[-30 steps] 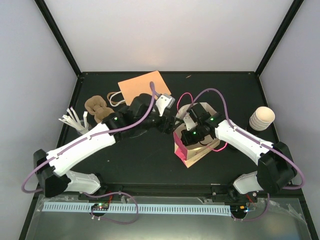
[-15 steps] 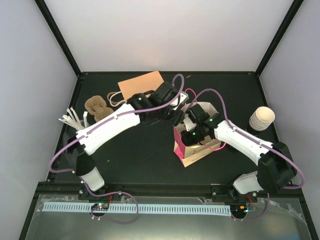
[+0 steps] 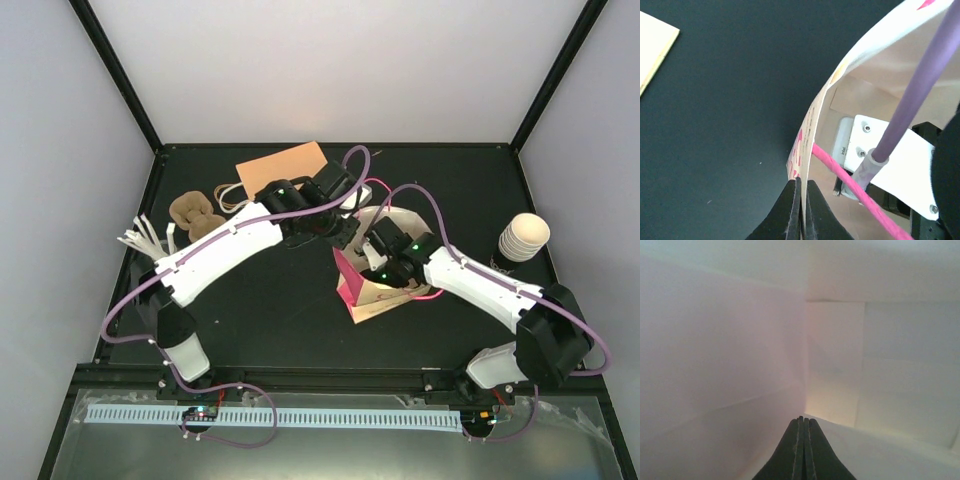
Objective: Pack the takeout coffee
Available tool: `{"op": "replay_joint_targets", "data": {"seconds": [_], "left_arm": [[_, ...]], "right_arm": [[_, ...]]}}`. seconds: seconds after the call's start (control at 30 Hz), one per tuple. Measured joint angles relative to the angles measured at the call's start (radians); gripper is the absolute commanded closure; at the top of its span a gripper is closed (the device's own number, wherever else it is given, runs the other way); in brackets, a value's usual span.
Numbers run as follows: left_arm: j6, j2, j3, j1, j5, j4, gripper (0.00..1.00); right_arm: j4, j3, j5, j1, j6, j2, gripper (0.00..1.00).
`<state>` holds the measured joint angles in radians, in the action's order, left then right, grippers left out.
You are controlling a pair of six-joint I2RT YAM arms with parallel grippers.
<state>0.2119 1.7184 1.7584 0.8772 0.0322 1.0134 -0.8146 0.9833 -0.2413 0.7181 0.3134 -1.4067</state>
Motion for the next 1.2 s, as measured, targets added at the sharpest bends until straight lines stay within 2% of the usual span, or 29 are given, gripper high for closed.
{"op": "replay_joint_targets", "data": {"seconds": [0.33,0.5,0.8,1.2], "left_arm": [[-0.001,-0.071,-0.003,-0.005,0.007,0.019,0.99],[0.000,-0.071,-0.027,-0.011,-0.029,0.019,0.98],[0.017,-0.110,-0.042,-0.024,-0.094,0.020,0.98],[0.061,-0.193,-0.185,-0.045,-0.134,-0.053,0.98]], "right_arm": [[0.011,0.000,0.049,0.069,0.002,-0.031,0.99],[0.026,0.000,0.051,0.085,0.003,-0.066,0.99],[0.084,0.000,0.160,0.086,0.023,-0.138,0.99],[0.191,-0.051,-0.154,0.096,0.034,-0.159,0.99]]}}
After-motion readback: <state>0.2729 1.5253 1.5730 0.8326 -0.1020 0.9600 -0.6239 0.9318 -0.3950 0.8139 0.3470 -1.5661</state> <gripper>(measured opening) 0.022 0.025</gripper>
